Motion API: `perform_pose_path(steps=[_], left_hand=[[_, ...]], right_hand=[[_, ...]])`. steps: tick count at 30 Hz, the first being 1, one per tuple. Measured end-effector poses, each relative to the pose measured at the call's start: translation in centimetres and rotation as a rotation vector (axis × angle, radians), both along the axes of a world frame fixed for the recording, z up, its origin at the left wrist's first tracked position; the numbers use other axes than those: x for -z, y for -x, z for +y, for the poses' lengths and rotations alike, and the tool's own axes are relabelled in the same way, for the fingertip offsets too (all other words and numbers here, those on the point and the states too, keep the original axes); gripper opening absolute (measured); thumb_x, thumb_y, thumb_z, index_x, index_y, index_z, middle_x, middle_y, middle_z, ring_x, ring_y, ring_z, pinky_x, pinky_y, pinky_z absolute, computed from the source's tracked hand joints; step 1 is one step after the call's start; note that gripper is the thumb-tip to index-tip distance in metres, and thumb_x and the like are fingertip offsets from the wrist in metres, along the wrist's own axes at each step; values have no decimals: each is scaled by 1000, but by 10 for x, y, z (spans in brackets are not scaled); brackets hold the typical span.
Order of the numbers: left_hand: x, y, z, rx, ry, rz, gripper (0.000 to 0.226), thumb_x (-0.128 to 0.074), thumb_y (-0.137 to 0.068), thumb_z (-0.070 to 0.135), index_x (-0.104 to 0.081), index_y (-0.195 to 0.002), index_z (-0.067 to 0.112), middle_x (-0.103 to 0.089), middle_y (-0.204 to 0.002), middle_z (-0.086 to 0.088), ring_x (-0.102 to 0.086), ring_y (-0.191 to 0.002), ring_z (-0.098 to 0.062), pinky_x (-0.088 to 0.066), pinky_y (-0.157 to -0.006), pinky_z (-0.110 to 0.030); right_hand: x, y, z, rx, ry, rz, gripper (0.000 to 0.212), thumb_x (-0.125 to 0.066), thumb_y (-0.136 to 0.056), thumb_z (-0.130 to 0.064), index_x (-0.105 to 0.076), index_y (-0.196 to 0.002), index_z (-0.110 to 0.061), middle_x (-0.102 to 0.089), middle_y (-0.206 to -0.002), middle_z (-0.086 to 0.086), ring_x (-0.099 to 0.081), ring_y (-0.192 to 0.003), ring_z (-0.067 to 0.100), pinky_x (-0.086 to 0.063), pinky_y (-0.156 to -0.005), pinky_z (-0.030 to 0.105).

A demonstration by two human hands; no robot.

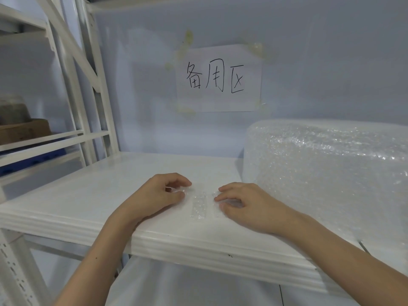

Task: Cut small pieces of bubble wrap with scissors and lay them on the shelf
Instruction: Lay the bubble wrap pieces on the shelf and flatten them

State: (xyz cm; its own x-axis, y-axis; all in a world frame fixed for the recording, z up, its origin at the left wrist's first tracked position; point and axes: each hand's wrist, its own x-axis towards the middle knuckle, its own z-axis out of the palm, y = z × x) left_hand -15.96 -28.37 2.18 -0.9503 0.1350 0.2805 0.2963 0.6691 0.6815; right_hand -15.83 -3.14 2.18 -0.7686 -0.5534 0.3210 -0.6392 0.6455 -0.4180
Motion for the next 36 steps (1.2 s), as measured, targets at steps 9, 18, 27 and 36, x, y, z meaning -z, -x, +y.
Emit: perform_pose_path(steps=[9,18,27,36], left_hand=[[-2,-2,-3,6,4,-127,35,-64,-89,14,-71,-118,31,-67,-118,23,-57,-99,21,-41,-74,2],[-10,-21,3,-32,159,-99,36,-68,-87,28,-67,-122,37,-63,-104,27,-59,-90,7,-40,-77,-6],[-6,-32,10,-96,214,-56,46,-68,-85,39,-62,-131,33,-61,-93,20,-57,-81,4,-39,-71,-10],[0,-30,10,-34,164,-51,20,-39,-89,55,-52,-89,40,-50,-92,15,-48,-80,-8,-37,-76,-21]], right_hand=[[3,4,4,1,-18,-23,33,-56,-89,-35,-67,-120,-30,-55,-137,-14,-40,-119,-16,-26,-102,7],[3,1,9,-21,-59,-101,42,-55,-88,-50,-58,-128,-40,-45,-146,-19,-37,-132,-9,-25,-111,17],[0,-6,-6,-31,-99,-80,48,-50,-91,-52,-58,-130,-26,-53,-141,-8,-38,-135,1,-32,-112,30],[-4,-24,-22,24,-192,41,42,-42,-90,-53,-48,-73,-15,-46,-77,-2,-52,-80,18,-48,-75,42]])
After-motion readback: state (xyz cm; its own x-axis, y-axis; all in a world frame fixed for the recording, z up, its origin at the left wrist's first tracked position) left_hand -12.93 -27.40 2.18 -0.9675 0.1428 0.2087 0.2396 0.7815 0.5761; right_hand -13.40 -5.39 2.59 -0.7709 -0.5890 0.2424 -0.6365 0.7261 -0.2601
